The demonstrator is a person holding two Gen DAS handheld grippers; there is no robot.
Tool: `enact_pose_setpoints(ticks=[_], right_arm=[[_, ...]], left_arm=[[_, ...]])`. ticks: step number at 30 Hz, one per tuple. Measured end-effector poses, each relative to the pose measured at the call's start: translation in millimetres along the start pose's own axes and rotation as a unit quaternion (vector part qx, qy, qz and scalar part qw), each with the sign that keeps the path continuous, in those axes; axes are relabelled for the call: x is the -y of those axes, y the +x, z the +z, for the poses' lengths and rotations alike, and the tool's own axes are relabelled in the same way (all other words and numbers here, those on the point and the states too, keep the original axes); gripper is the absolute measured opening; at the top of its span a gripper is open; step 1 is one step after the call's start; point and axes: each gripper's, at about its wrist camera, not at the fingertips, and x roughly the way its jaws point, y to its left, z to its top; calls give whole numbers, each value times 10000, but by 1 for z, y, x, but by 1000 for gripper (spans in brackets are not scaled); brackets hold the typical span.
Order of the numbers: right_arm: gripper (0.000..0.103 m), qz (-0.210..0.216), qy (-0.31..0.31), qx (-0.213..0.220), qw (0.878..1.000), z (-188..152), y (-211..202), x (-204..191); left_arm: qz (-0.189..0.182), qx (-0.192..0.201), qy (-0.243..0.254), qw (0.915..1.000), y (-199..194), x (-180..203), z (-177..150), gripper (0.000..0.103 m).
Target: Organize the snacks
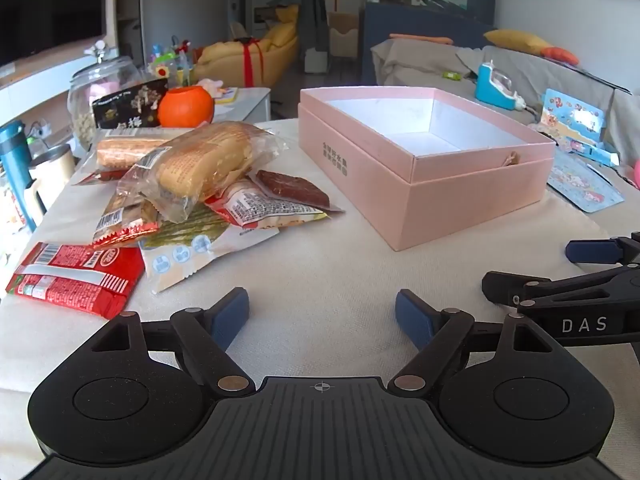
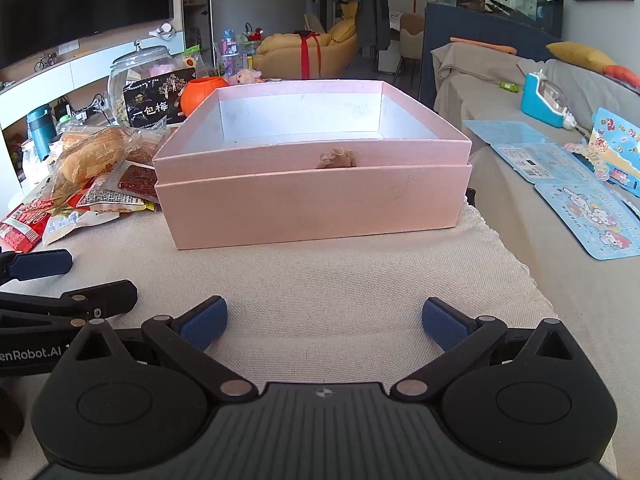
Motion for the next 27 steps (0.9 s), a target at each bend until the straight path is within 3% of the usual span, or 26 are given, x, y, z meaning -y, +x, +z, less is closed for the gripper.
enact_pose_setpoints(ticks=[27], right_arm=[[103, -37, 15, -1, 10000, -1, -5, 3]], left_arm=[[-24, 0, -22, 10000, 0, 2, 0, 87]])
